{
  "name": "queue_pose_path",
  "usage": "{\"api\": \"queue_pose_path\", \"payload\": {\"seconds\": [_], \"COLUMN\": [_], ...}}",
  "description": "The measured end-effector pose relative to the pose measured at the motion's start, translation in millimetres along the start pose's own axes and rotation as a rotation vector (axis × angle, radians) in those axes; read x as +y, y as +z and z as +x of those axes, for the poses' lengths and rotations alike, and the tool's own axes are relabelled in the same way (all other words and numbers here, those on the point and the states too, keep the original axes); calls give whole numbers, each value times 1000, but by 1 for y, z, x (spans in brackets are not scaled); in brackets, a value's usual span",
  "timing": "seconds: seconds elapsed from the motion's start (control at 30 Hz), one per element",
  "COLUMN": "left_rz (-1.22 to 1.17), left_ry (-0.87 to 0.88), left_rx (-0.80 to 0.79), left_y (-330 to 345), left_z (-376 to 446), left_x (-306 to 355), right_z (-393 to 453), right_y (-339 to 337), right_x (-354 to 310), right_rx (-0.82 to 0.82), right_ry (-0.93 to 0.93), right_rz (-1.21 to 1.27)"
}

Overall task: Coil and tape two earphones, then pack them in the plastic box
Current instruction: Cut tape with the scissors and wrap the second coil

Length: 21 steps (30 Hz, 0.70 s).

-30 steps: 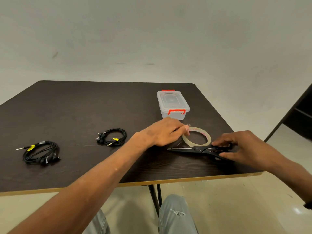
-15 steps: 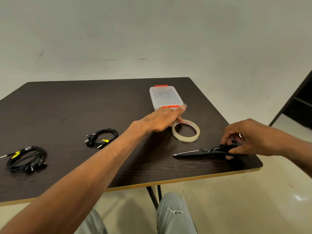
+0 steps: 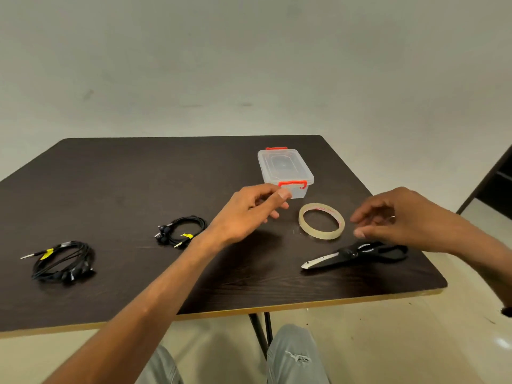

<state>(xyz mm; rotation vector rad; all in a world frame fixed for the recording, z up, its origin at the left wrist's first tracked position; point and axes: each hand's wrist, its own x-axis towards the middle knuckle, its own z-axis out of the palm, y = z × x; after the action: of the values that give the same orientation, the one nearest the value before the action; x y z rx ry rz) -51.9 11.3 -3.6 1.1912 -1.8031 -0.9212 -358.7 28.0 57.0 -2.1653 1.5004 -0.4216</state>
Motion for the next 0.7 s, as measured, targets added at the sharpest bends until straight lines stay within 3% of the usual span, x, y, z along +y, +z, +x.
{"api": "queue_pose_path", "payload": {"seconds": [0.07, 0.23, 0.47, 0.7], "left_rz": [-103, -187, -38, -22], "left_ry": [-9, 26, 74, 49], "left_rx": [34, 119, 170, 210], "left_y": [-7, -24, -58, -80], "left_z": [-17, -59, -96, -114], "left_x": [0, 2, 2, -10], "right_z": [-2, 12, 32, 42], "right_y": [15, 56, 91, 107], "right_x": [-30, -93, -136, -154], "right_rx": [80, -25, -74, -93], "right_ry": [-31, -98, -189, -145], "right_rz": [290, 734, 821, 772]}}
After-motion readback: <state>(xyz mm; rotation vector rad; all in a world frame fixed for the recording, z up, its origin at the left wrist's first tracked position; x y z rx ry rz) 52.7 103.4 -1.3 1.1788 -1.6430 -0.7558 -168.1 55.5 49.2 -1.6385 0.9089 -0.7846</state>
